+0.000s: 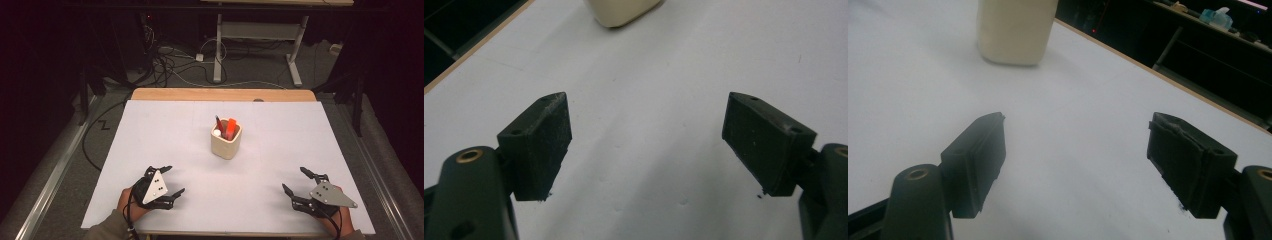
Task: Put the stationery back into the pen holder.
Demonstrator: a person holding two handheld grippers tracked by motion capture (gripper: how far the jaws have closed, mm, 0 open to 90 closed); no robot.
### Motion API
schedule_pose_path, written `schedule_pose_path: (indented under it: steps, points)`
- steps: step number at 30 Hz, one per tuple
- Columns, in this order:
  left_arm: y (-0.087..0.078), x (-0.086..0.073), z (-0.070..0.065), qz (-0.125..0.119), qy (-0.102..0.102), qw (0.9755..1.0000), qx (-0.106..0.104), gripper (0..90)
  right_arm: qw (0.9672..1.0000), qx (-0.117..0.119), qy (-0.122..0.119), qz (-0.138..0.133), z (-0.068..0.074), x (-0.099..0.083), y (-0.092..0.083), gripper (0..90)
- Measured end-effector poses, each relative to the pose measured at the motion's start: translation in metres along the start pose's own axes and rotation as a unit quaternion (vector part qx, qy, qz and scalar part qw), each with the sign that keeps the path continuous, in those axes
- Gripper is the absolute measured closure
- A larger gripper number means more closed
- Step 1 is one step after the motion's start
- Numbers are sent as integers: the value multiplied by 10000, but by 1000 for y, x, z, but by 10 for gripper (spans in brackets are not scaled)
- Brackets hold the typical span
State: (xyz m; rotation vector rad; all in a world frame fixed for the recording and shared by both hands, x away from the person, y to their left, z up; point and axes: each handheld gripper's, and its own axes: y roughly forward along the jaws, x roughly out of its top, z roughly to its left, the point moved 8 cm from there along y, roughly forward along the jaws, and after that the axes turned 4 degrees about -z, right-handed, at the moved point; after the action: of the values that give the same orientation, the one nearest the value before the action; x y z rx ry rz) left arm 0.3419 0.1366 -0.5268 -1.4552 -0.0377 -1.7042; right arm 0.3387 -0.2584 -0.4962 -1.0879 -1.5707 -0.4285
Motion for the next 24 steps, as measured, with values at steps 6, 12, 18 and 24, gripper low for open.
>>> schedule_pose_path:
  steps: [6, 12, 18, 24]
  points:
    - [-1, 0, -1, 13, 28, 10000, 14, 195, 10000, 6, 87, 9, 0, -7, -7, 238]
    - [-2, 0, -3, 13, 87, 10000, -11, 195, 10000, 43, 49, 34, 2, -7, -8, 238]
    - [-2, 2, -4, -25, 104, 9999, -22, 195, 10000, 81, -4, 54, 8, -7, -8, 238]
    - [-3, 2, -3, -43, 86, 10000, -11, 195, 10000, 65, 16, 21, 7, -6, -8, 238]
